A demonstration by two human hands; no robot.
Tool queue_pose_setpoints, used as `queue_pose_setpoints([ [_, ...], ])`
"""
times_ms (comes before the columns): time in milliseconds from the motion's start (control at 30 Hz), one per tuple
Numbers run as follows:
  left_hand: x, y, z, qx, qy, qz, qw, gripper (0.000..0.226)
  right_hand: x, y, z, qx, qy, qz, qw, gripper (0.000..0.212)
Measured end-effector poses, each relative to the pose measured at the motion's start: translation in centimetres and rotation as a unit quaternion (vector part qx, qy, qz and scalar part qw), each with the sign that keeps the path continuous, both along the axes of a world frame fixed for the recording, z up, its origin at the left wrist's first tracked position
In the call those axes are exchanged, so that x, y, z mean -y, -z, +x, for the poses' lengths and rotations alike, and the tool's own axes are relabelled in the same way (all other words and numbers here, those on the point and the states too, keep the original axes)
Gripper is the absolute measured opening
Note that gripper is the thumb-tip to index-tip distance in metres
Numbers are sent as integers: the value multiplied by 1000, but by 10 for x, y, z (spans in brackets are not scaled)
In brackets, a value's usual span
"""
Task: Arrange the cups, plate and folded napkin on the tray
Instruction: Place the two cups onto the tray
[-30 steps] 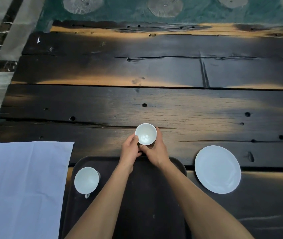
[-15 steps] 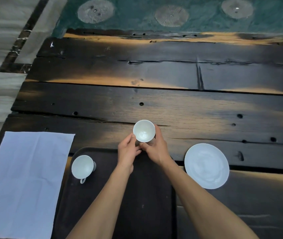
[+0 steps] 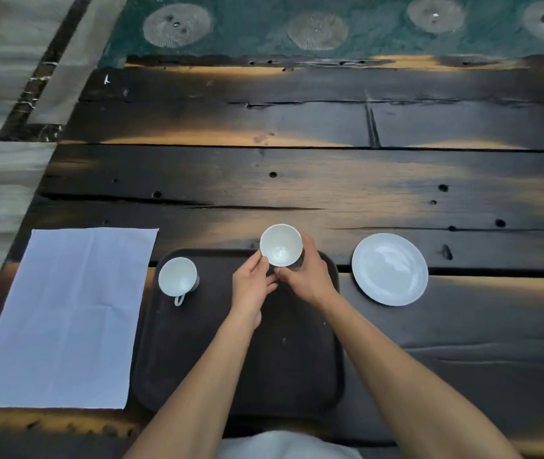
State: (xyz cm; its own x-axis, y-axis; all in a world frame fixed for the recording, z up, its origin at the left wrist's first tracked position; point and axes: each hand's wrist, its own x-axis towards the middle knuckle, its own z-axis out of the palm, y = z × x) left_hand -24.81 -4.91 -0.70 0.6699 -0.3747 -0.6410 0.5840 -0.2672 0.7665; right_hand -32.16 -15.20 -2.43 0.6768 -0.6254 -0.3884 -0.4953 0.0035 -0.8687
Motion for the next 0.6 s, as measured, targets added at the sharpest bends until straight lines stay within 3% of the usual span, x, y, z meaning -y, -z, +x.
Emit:
queue_pose_setpoints([
  [267,-52,5,-18,-15,66,-25,997,41,-52,4,-26,-17,50,-3,999,83],
  [600,-66,22,-30,-33,85,-13,996,54,-65,20,-37,-59,43,-4,997,86],
])
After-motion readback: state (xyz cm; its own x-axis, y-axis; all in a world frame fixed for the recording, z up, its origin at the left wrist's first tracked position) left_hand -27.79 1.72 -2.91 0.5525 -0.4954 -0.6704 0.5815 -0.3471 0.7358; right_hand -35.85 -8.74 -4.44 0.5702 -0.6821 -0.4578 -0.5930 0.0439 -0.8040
